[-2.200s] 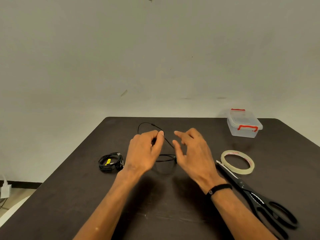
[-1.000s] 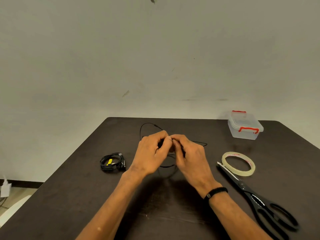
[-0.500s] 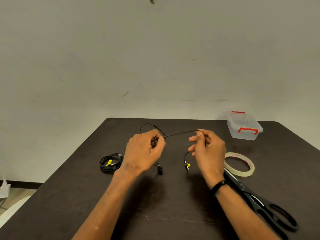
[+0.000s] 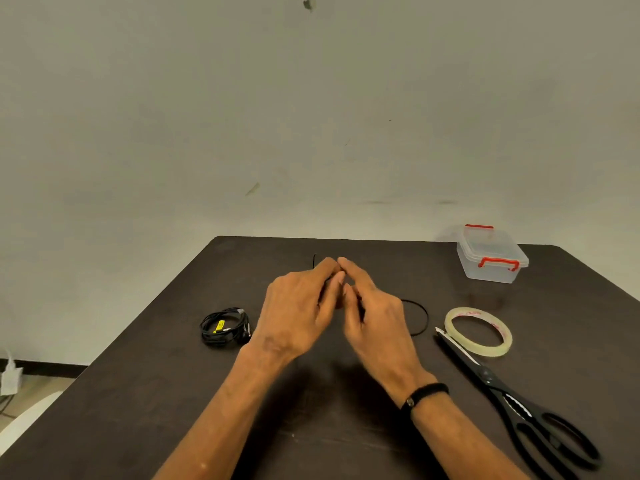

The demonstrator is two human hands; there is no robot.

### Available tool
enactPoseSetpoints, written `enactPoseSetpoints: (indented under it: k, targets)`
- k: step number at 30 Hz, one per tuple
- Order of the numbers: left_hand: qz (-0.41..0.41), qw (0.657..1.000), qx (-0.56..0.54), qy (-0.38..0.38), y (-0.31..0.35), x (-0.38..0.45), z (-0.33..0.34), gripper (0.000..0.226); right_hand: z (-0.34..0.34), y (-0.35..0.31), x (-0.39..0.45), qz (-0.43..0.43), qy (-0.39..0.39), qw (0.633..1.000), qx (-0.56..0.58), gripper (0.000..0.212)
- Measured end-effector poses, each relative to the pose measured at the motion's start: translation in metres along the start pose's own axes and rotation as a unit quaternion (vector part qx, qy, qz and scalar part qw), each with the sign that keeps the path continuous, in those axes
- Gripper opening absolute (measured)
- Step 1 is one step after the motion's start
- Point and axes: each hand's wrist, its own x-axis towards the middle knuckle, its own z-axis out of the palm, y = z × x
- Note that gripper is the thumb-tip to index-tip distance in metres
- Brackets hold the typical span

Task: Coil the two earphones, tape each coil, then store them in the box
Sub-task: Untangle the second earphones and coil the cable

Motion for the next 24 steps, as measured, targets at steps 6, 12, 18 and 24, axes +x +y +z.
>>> enactPoseSetpoints:
  k: [6, 12, 18, 24]
  targets:
    - [-0.022, 1.000, 0.022, -0.006, -0.005, 0.001, -0.001, 0.022, -0.007, 0.013, 0.003, 0.024, 0.047, 0.999, -0.008, 0.016]
    - [-0.039, 0.997, 0.058, -0.023, -0.016, 0.002, -0.007, 0.020, -0.015, 0.016, 0.010, 0.175, 0.123, 0.974, 0.079, 0.012]
    - [-0.024, 0.997, 0.042, -0.053, -0.035, 0.004, -0.007, 0.026, -0.024, 0.027, 0.021, 0.274, 0.225, 0.911, 0.211, 0.016]
    - [-0.065, 0.988, 0.135, -0.021, -0.049, 0.005, -0.008, 0.023, -0.027, 0.046, 0.025, 0.355, 0.314, 0.825, 0.306, 0.016]
